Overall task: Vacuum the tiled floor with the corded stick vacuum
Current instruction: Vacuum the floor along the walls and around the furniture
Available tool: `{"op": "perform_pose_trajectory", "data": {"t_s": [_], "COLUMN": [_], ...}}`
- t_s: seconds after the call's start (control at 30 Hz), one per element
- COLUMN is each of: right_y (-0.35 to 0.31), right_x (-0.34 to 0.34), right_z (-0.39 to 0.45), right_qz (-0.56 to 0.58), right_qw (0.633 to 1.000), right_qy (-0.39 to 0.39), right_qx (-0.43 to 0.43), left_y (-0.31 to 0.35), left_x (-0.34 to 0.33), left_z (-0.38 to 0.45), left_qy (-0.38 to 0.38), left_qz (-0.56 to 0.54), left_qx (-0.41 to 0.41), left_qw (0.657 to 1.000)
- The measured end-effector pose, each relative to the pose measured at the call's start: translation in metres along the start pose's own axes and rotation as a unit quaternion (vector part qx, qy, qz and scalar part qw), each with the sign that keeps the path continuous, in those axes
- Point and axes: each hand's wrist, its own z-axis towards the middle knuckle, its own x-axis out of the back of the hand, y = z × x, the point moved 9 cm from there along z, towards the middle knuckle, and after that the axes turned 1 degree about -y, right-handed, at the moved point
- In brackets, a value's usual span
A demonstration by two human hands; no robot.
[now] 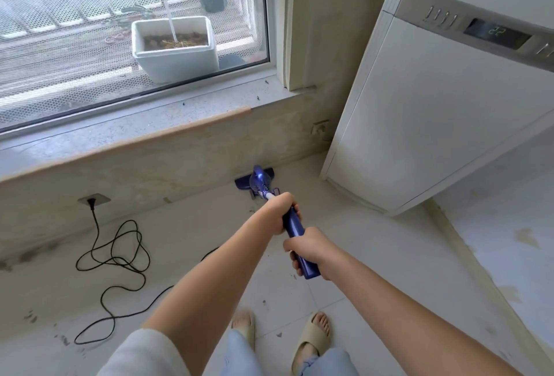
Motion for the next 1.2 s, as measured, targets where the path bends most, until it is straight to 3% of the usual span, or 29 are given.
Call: {"op": "perform_pose_trajectory", "data": {"t_s": [0.13,0.47,0.6,0.87,1.2], "right_y": [0.001,-0.016,0.004,0.014,0.012], "right_x": [-0.002,0.018,0.026,0.021,0.021], "right_z": [0.002,0.011,0.008,-0.016,-0.002], "right_qz": [0.001,-0.034,-0.044,-0.041,-0.031], "right_qw": [1.000,0.999,0.999,0.999,0.999], "right_qy": [-0.001,0.017,0.012,-0.012,-0.006], "right_qx": [-0.004,0.002,-0.012,-0.017,-0.016], "left_y": [-0.004,0.012,0.000,-0.025,-0.011], "left_x": [0.005,-0.006,-0.018,-0.019,-0.016], "left_z": [-0.013,0.005,0.000,-0.024,-0.012], "left_qy": [0.015,-0.013,0.011,-0.017,0.023], "left_qz": [0.040,0.012,0.023,0.000,0.040], "left_qx": [0.010,-0.001,-0.011,0.039,-0.004], "left_qw": [0.999,1.000,1.000,0.999,0.999]}}
